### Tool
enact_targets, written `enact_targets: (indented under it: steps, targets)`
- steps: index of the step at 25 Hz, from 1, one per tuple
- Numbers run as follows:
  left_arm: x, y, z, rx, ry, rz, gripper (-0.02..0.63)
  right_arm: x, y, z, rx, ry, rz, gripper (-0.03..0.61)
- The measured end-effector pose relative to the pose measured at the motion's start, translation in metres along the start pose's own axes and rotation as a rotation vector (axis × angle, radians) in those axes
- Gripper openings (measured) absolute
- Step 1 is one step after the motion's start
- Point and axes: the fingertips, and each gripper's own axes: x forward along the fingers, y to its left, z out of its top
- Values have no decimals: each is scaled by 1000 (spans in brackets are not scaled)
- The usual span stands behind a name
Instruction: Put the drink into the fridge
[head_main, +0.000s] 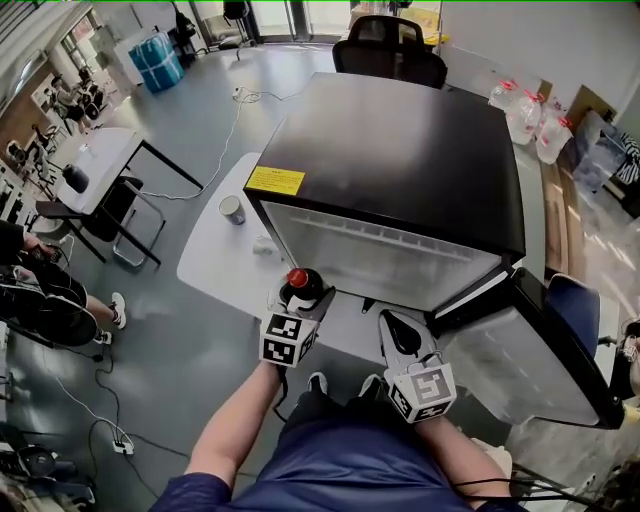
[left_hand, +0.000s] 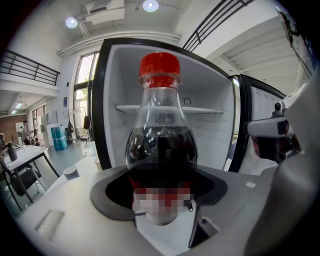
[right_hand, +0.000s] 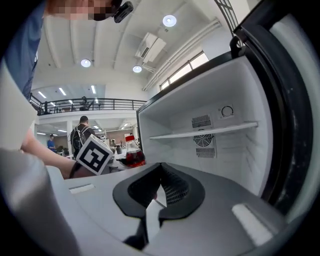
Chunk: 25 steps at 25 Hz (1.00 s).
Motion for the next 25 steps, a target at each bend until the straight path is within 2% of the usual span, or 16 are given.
enact_targets:
  steps: [5, 8, 13, 19, 25]
  targets:
    - [30, -7, 1, 22, 40, -36, 313, -3, -9, -1, 31, -1, -67, 6]
    - [47, -6, -3, 29, 69, -30, 313, -5, -14, -3, 43, -2, -116, 6]
    - [76, -3, -11, -15, 103, -32, 313, -13, -19, -10, 61, 2, -195, 6]
    - [109, -6, -14, -61, 122, -37, 313, -28, -26, -15, 78, 1, -281, 6]
    - [138, 4, -8, -28, 110, -15, 313, -50, -37, -24, 104, -3, -382, 6]
